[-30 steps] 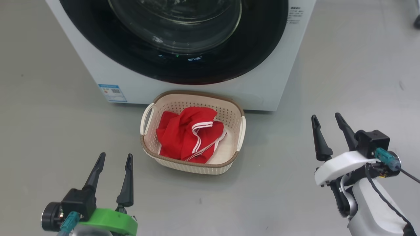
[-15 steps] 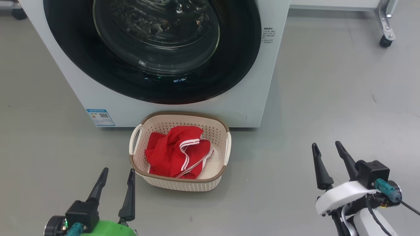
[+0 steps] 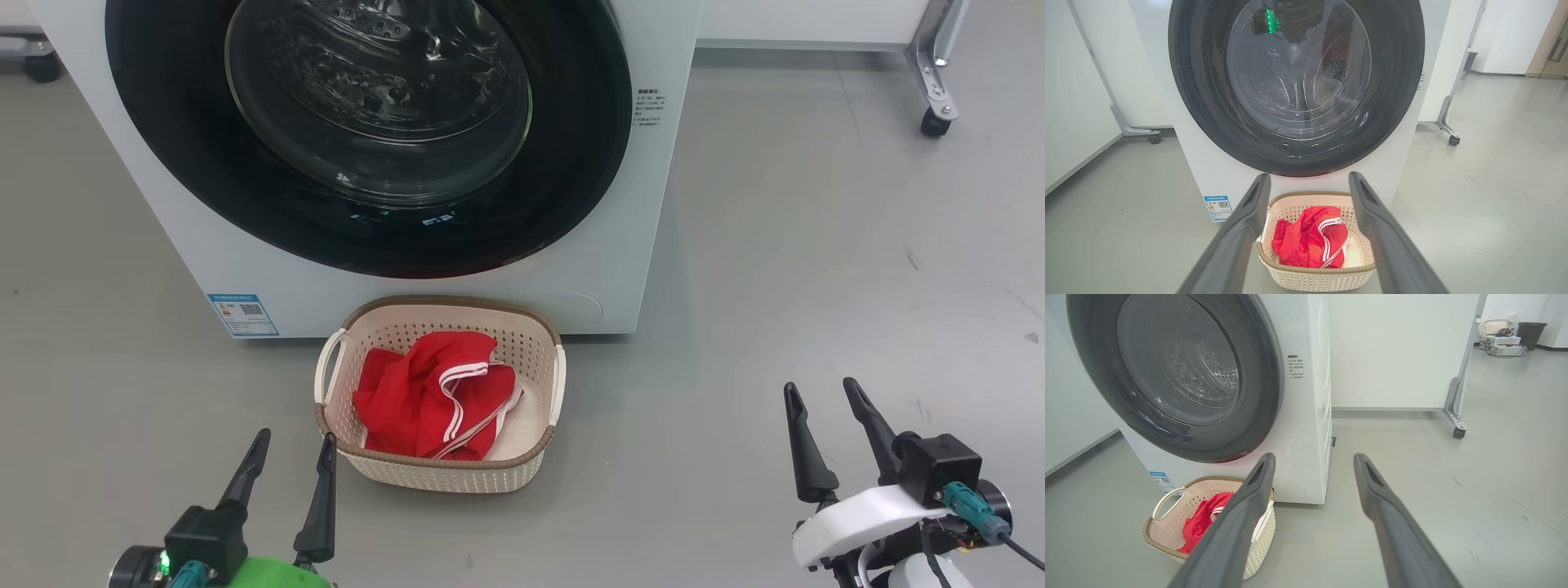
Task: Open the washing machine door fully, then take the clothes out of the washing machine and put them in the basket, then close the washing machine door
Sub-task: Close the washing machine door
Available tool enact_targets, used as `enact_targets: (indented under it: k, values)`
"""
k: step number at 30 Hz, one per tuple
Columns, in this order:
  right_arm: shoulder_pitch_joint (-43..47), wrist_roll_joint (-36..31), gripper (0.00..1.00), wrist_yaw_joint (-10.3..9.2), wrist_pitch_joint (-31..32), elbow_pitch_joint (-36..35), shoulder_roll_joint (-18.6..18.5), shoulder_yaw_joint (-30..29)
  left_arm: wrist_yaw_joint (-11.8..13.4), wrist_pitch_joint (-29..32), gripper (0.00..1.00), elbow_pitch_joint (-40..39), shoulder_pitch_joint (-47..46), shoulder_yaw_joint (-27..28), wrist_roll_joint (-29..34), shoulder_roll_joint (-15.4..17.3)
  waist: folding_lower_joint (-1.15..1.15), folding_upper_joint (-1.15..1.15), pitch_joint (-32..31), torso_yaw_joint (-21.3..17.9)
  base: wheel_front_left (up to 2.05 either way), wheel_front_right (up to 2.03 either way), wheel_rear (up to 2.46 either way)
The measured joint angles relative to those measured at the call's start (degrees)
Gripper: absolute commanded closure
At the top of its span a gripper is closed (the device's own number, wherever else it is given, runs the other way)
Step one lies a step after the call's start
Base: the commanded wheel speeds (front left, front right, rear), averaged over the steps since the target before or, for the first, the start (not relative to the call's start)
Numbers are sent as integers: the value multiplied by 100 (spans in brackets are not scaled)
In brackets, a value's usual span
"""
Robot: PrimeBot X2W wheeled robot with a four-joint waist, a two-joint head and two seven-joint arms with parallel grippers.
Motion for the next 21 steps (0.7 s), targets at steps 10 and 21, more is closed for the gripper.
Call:
enact_targets:
  k: [10,21]
  values:
    - [207,-1,0,-86,27,-304,0,35,24,44,0,-67,24,2,34,-1,0,0,-10,-33,0,0,0]
    - [365,-1,0,-140,136,-552,-37,34,49,67,0,-120,30,7,34,1,0,0,-17,-59,0,0,0]
